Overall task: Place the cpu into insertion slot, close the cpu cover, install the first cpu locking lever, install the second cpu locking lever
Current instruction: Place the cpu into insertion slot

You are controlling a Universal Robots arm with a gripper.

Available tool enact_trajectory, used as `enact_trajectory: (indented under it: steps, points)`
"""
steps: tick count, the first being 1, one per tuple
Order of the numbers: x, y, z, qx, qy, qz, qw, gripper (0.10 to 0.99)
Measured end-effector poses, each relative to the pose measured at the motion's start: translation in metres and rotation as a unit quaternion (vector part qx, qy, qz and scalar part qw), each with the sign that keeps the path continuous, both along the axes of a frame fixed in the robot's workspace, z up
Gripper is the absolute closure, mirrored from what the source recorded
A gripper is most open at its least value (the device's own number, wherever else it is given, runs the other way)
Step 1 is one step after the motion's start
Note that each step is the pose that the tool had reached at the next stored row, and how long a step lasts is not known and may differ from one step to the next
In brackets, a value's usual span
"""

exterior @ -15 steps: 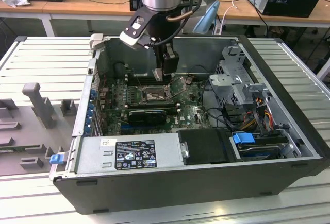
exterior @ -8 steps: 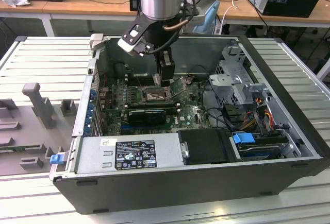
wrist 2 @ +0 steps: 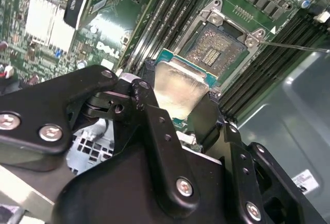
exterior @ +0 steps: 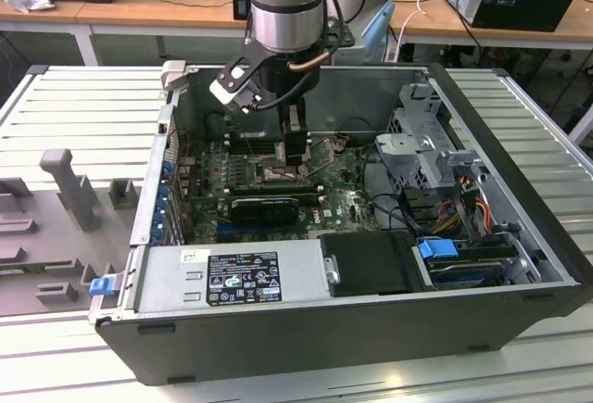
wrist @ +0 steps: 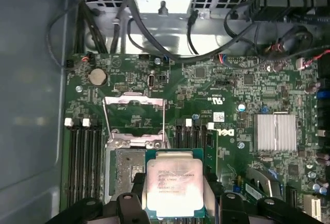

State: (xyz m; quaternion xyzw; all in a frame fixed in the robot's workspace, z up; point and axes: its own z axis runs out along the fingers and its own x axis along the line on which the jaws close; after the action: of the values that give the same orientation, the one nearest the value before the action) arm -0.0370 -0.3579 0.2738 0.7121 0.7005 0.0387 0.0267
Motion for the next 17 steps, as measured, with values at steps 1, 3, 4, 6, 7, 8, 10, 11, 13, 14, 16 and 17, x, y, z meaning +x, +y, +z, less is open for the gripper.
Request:
enact_trajectory:
  steps: [1,3,4,6,7,8,10,11,13,14,16,17]
  points:
    - [-0.0001,0.0001,-0.0032,0.0001,0.0000,-0.006,1.0000,0.557]
    - [-0.0026,0.0000,-0.0091,0.0001,0.0000,-0.007,1.0000,0.557]
    - [-0.0046,0.0003,-0.0130,0.0000,0.0000,-0.003,1.0000,0.557]
    - [-0.0057,0.0016,-0.0167,0.0000,0.0000,-0.001,1.0000,0.557]
    - [-0.0060,0.0039,-0.0191,-0.0001,0.0001,0.000,1.0000,0.557]
    - [-0.0061,0.0055,-0.0203,0.0001,0.0000,0.001,1.0000,0.557]
    - [-0.0061,0.0096,-0.0227,0.0000,0.0000,0.002,1.0000,0.557]
    - [-0.0061,0.0117,-0.0237,0.0000,0.0000,0.002,1.0000,0.557]
    - [-0.0061,0.0173,-0.0260,0.0001,0.0000,0.002,1.0000,0.557]
    - [-0.0061,0.0192,-0.0271,0.0001,0.0001,0.002,1.0000,0.557]
    - [-0.0061,0.0236,-0.0305,0.0001,0.0000,0.002,1.0000,0.557]
    - [-0.0061,0.0267,-0.0334,0.0002,0.0000,0.002,1.0000,0.557]
